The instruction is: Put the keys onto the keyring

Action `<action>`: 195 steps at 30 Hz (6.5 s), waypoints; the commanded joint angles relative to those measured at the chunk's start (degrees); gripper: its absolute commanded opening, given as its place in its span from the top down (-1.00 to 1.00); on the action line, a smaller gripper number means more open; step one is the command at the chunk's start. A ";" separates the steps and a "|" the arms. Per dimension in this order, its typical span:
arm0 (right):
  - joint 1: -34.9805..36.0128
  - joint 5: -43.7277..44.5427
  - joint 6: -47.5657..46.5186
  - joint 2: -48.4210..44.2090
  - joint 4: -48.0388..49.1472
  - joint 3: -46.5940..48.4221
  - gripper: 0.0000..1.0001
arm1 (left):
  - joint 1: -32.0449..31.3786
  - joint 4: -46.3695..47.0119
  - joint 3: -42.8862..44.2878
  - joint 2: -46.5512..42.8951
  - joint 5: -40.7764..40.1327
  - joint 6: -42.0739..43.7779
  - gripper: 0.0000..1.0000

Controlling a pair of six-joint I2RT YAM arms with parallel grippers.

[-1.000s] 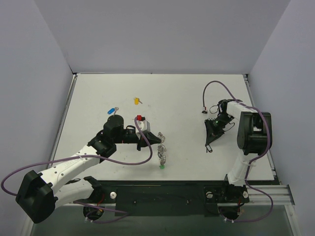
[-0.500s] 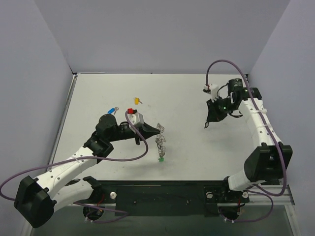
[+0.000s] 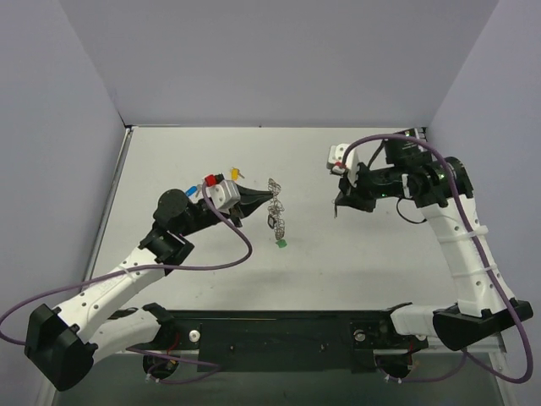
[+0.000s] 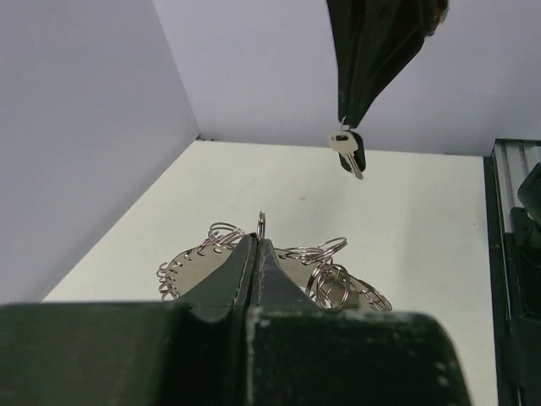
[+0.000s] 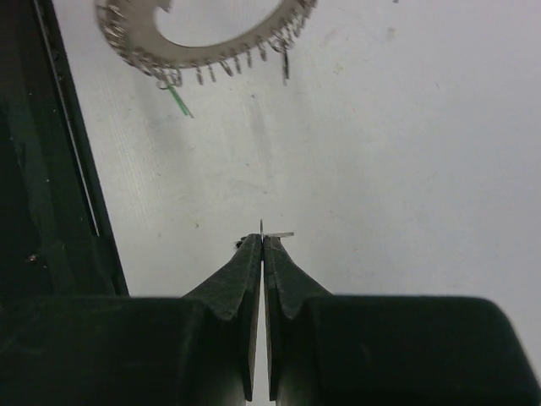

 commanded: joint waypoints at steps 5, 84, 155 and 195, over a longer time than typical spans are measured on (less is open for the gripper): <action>16.95 12.39 4.87 -8.22 22.29 -13.62 1.00 | -2.16 10.12 -8.07 -2.84 -4.45 7.05 1.00; 31.63 16.70 -10.33 -15.18 48.63 -37.39 1.00 | -9.99 10.12 -14.40 -1.70 -8.85 23.78 1.00; 32.51 17.76 -4.44 -14.83 50.39 -37.13 1.00 | -10.60 10.12 -14.75 -2.23 -10.26 24.74 1.00; 32.60 19.25 -4.52 -14.39 50.91 -37.57 1.00 | -10.60 10.21 -14.75 -2.23 -9.73 24.57 1.00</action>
